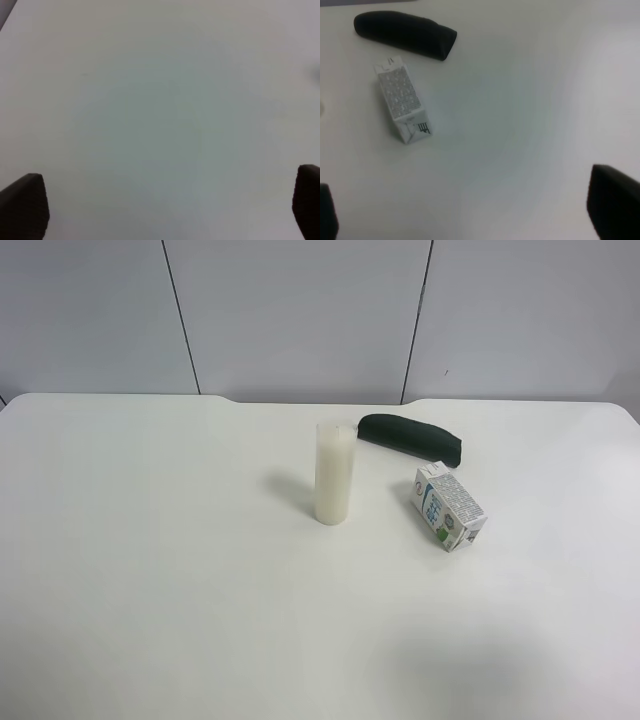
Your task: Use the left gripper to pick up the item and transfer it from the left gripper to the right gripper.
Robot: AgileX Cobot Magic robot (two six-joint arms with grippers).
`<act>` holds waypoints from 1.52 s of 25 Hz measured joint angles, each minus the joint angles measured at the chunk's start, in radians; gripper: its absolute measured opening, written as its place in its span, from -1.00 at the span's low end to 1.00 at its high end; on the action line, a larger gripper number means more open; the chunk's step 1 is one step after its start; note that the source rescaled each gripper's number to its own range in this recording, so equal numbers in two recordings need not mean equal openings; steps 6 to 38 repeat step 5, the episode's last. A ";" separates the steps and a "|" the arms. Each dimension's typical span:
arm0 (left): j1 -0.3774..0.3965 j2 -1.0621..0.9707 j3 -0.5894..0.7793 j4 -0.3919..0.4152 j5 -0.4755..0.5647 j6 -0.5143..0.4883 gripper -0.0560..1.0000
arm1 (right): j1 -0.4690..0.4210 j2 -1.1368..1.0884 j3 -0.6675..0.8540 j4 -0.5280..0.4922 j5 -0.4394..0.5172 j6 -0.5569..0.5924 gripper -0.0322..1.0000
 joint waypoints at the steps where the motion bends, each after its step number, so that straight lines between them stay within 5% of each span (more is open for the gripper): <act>1: 0.000 0.000 0.000 0.000 0.000 0.000 0.99 | 0.000 0.000 0.000 0.000 0.000 0.000 1.00; 38: 0.000 0.000 0.000 0.000 0.000 0.000 0.99 | 0.000 0.000 0.000 0.000 0.000 0.000 1.00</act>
